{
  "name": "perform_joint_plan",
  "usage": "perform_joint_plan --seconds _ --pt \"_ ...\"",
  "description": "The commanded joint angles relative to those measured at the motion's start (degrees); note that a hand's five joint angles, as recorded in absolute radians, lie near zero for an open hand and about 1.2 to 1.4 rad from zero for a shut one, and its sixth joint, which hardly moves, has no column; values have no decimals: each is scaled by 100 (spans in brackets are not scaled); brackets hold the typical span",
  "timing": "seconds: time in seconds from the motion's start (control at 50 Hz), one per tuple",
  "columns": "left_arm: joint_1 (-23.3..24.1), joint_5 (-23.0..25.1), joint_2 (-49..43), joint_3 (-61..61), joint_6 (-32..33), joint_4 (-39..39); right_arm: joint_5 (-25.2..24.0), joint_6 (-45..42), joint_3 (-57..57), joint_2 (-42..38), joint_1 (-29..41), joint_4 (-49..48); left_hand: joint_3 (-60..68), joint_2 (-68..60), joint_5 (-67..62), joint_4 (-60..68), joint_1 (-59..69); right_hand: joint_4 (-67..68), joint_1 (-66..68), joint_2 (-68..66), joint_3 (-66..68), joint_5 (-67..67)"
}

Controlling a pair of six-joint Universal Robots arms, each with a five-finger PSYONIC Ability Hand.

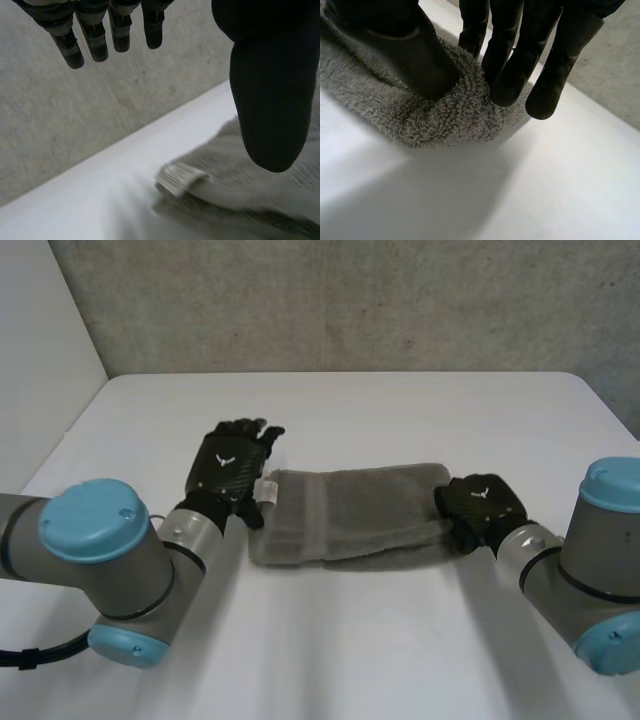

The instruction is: Fold the towel.

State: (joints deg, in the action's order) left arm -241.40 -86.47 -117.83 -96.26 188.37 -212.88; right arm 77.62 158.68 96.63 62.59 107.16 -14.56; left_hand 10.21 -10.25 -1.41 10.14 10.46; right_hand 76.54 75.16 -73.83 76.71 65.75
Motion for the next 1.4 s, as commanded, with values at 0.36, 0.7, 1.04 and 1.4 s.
perform_joint_plan --seconds 0.36,0.7,1.04,1.4 --pt "-399 -167 1535 -16 -933 -17 -624 -3062 -3045 -2047 3179 840 101 -98 18 108 77 346 484 -617 329 425" --pt "-461 -194 1264 45 -1012 -79 139 -1132 -1728 -258 2838 -240 118 -115 1 125 94 -6654 -6516 6383 -6671 -6575" --pt "-66 -186 262 37 -951 71 333 822 -2008 -563 1800 823 169 -165 -49 176 144 -6654 -6516 6383 -6671 -6575" --pt "251 -203 -566 177 -670 238 351 910 -2702 -1504 1765 1385 202 -199 -83 209 178 -6654 -6516 6383 -6671 -6575"
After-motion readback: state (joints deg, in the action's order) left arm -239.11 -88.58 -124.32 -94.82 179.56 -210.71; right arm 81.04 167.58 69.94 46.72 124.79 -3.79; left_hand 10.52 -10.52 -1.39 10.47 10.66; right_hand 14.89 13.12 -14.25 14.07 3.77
